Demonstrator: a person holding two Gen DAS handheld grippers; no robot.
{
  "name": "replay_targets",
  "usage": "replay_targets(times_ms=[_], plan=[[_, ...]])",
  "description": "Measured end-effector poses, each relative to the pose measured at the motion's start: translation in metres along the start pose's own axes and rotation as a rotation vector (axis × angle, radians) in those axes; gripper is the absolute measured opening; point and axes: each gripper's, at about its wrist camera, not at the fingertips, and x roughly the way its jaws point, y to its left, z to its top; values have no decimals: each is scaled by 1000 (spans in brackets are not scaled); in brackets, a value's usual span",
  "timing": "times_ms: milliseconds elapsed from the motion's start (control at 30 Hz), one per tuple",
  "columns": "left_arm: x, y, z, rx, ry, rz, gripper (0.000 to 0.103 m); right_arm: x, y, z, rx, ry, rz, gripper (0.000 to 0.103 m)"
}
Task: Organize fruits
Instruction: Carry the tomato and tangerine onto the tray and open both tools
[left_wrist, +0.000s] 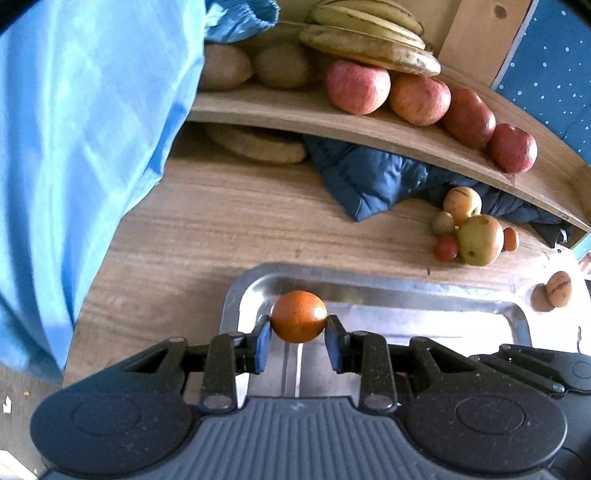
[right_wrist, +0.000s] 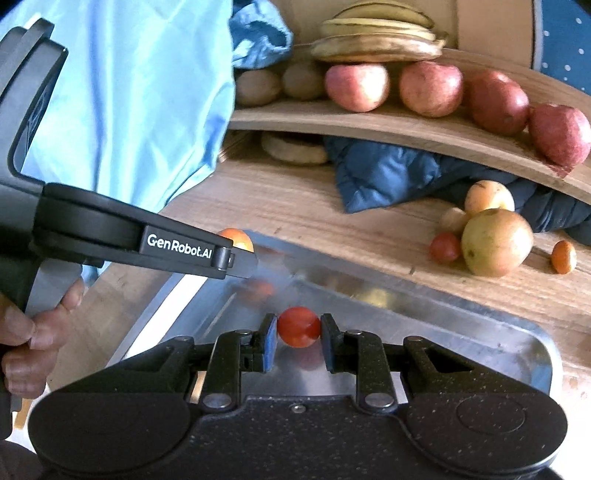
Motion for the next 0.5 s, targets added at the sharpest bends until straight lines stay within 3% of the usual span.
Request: replay_targets(times_ms=[500], plan=[[-12,2,-30,-36,42,36,34,-13,13,-19,-45,39,47,26]])
